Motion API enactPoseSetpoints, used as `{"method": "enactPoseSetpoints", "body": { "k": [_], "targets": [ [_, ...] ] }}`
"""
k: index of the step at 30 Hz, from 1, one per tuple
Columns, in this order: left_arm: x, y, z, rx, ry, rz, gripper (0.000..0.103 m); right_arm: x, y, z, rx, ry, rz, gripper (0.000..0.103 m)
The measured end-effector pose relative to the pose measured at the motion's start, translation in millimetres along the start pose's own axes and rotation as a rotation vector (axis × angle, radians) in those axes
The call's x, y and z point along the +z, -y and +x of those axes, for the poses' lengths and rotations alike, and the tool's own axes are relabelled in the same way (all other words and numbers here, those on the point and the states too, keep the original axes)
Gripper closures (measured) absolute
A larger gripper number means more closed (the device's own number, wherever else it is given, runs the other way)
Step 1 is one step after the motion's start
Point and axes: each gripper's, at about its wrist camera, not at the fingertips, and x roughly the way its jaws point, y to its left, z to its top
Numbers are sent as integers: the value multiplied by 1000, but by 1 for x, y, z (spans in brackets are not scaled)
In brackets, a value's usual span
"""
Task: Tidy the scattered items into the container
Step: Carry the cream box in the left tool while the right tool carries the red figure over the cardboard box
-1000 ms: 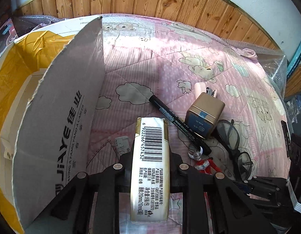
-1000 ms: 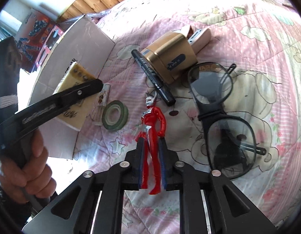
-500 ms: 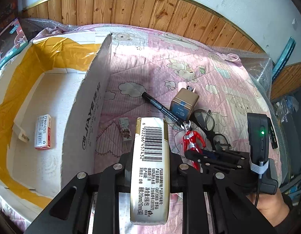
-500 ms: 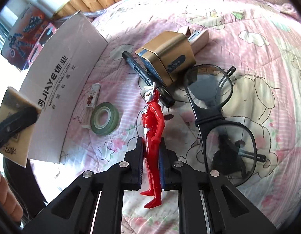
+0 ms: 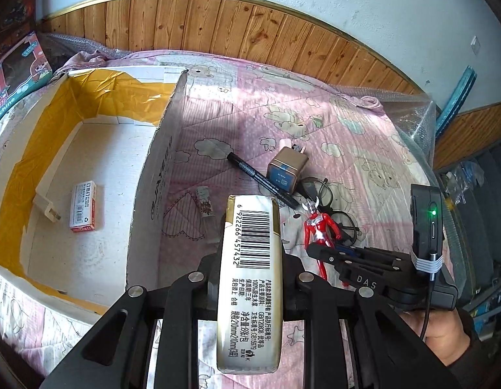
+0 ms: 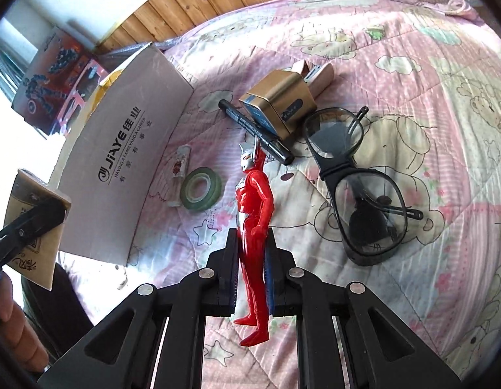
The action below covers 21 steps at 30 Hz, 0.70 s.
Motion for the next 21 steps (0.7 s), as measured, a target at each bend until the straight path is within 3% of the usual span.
{"method": "enactPoseSetpoints", "body": {
  "k": [21],
  "targets": [
    [-32,-6,-37,38,45,32,80,-51,-29,-25,-66,61,7,90]
  ]
}}
